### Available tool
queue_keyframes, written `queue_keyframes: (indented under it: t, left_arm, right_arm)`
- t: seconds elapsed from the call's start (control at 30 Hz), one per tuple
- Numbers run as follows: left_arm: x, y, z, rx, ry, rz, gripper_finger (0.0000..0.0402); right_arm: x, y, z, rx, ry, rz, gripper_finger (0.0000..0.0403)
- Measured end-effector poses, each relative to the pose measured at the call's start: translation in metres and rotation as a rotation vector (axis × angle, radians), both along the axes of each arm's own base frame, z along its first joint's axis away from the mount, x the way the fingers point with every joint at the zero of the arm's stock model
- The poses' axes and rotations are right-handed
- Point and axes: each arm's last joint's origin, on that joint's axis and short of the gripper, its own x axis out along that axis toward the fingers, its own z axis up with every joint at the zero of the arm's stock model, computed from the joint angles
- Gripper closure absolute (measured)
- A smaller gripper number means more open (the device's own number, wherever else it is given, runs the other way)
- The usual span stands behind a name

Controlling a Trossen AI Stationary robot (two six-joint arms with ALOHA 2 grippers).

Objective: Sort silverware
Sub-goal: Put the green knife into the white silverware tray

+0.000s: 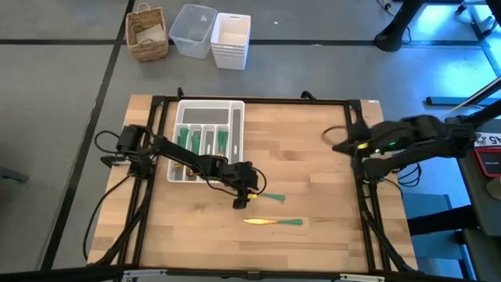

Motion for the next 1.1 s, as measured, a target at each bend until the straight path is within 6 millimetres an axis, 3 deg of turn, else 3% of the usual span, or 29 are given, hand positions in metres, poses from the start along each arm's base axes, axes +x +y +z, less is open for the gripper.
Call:
queue_keyframes:
  t: [0.23, 0.37, 0.53, 0.8, 1.0, 1.1]
  left_arm:
    - [0.001, -0.003, 0.0, 0.017, -0.022, -0.032, 0.0313]
    - [0.007, -0.004, 0.002, -0.069, -0.065, 0.011, 0.0298]
    - [0.029, -0.004, 0.018, -0.037, -0.061, -0.009, 0.0284]
    - [0.059, 0.008, 0.021, 0.054, 0.244, -0.036, 0.0284]
    - [0.058, 0.003, 0.004, 0.034, 0.418, -0.067, 0.0284]
    - [0.059, -0.002, 0.0, 0.05, 0.411, -0.079, 0.0284]
  right_arm:
    - [-0.032, -0.008, 0.021, -0.039, -0.273, -0.029, 0.0397]
    - [-0.042, -0.01, 0.025, -0.028, -0.333, -0.031, 0.0397]
    - [-0.045, -0.01, 0.025, -0.029, -0.338, -0.03, 0.0397]
    - [-0.042, -0.009, 0.024, -0.029, -0.323, -0.022, 0.0397]
    - [-0.042, -0.009, 0.024, -0.029, -0.316, -0.02, 0.0397]
    - [-0.042, -0.009, 0.023, -0.029, -0.314, -0.019, 0.0397]
